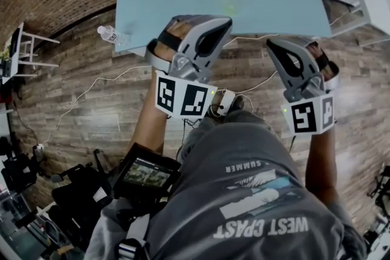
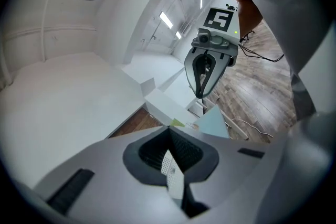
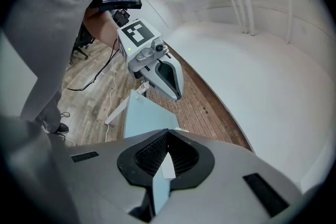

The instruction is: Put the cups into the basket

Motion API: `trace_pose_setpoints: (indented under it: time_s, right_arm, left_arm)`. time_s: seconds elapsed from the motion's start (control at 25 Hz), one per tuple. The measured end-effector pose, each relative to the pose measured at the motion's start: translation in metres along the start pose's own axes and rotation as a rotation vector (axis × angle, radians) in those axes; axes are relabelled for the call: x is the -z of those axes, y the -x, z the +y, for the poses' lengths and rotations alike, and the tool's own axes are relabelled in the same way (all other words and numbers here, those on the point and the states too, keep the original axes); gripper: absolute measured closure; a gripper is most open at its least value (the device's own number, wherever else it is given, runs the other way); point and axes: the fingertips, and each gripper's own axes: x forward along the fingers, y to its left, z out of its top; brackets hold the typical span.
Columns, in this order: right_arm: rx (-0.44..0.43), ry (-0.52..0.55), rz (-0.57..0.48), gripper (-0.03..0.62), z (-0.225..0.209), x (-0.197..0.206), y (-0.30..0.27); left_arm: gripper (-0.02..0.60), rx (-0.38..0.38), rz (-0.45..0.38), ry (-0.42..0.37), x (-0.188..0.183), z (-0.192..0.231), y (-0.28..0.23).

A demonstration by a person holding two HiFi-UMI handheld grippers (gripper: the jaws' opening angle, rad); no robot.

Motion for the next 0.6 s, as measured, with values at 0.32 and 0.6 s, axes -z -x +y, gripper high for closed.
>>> trace_pose_setpoints:
  time_s: [0.32, 0.6]
  right_arm:
    - [-0.030, 0.002, -0.096, 0.581, -0.031, 0.049, -0.003]
    - [-0.034, -0.023, -0.136, 0.582, -0.040, 0.072, -0.003]
  left_arm:
    - [0.580, -0.033, 0.080, -0.001, -0.005, 0.003, -0.056]
    - [0.580, -0.028, 0.119, -0.012, -0.007, -0.001, -0.078]
